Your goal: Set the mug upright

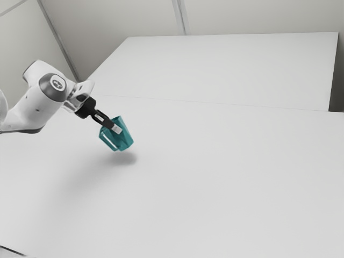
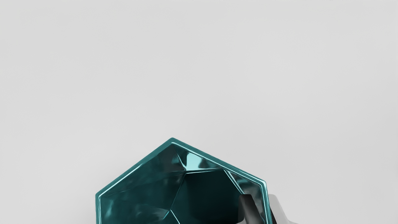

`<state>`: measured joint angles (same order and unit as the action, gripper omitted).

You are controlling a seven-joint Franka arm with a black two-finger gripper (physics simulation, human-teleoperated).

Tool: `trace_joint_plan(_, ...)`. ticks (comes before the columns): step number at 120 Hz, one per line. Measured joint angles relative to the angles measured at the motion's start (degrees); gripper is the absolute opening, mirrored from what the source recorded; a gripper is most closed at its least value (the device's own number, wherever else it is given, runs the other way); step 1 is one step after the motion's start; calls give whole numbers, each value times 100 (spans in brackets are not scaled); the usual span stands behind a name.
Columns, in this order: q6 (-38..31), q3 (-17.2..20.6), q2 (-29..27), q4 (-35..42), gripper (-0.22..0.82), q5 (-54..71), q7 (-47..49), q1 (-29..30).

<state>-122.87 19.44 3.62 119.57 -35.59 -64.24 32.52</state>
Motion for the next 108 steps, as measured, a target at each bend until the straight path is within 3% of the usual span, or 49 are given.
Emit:
trace_joint_plan(17, -1, -253, -59, 156, -18, 10, 350, -384)
trace_joint_plan(68, 0, -271, -70, 292, -18, 75, 1392, -1139)
trace_joint_plan(108, 109, -227, -146, 227, -18, 1458, 2527, -1808)
